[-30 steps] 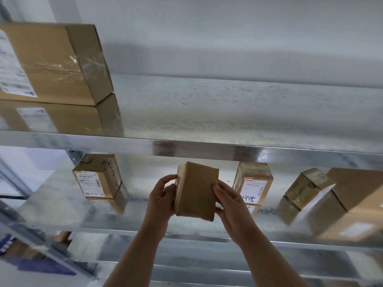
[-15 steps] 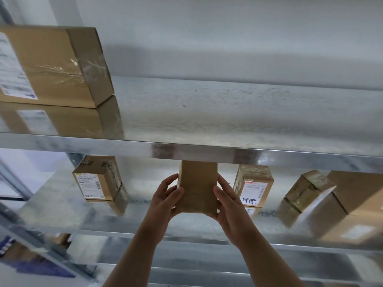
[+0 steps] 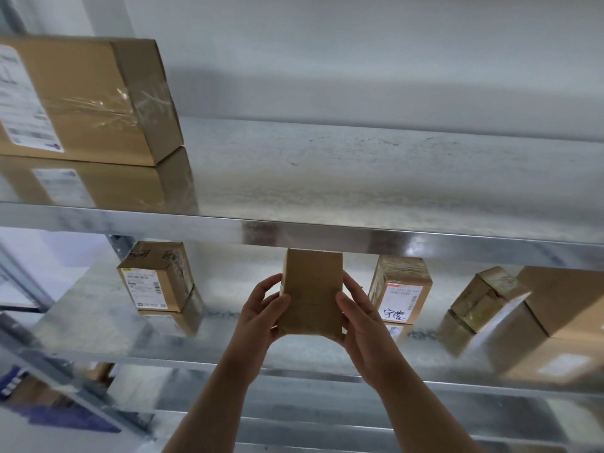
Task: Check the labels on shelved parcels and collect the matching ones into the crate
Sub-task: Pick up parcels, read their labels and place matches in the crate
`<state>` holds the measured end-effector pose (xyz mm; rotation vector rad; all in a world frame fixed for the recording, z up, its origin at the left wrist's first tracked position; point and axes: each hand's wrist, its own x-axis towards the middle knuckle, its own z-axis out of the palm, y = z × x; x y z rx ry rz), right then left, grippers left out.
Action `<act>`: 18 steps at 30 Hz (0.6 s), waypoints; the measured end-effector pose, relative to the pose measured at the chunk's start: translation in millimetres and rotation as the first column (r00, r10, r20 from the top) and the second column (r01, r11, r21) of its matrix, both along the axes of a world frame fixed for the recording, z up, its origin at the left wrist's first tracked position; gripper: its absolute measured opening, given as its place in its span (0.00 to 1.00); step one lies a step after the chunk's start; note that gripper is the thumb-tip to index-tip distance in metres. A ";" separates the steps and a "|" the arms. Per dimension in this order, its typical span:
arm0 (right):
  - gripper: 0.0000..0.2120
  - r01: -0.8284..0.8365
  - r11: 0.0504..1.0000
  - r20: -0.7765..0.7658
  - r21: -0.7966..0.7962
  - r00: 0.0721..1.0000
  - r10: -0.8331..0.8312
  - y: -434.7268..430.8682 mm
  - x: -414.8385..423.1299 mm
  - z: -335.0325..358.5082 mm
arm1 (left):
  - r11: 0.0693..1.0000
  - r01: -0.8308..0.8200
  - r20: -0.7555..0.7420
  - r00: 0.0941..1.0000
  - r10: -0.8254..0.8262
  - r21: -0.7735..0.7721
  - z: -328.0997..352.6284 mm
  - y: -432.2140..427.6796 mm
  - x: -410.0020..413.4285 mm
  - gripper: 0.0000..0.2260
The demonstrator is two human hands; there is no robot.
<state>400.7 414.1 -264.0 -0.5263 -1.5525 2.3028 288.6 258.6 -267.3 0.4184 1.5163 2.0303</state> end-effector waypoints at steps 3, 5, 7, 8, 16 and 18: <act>0.33 0.008 0.999 0.047 0.040 0.999 -0.010 -2.1 0.8 -0.2 | 0.999 -0.023 0.027 0.999 0.023 0.022 -2.2 -0.9 3.1 0.21; 0.28 -0.004 0.997 0.055 0.076 0.998 0.000 -3.0 1.5 1.2 | 0.999 -0.026 0.040 0.999 0.024 0.030 -4.3 -1.0 3.9 0.19; 0.22 0.002 0.997 0.055 0.072 0.998 -0.006 -2.9 3.2 2.1 | 0.999 -0.033 0.039 0.999 0.032 0.018 -5.5 -1.6 3.7 0.14; 0.21 0.010 0.998 0.056 0.067 0.998 -0.014 -2.5 4.5 1.4 | 0.999 -0.045 0.037 0.998 0.045 0.001 -6.6 -2.3 3.5 0.14; 0.18 0.011 1.000 0.044 0.027 0.999 -0.012 -4.4 5.7 -3.6 | 0.992 0.018 -0.015 1.000 -0.020 -0.127 -6.9 -5.3 5.3 0.14; 0.20 -0.015 1.000 0.014 -0.020 1.000 0.015 -5.0 5.7 -4.2 | 0.988 0.072 -0.035 0.996 -0.078 -0.133 -3.1 -6.2 7.9 0.17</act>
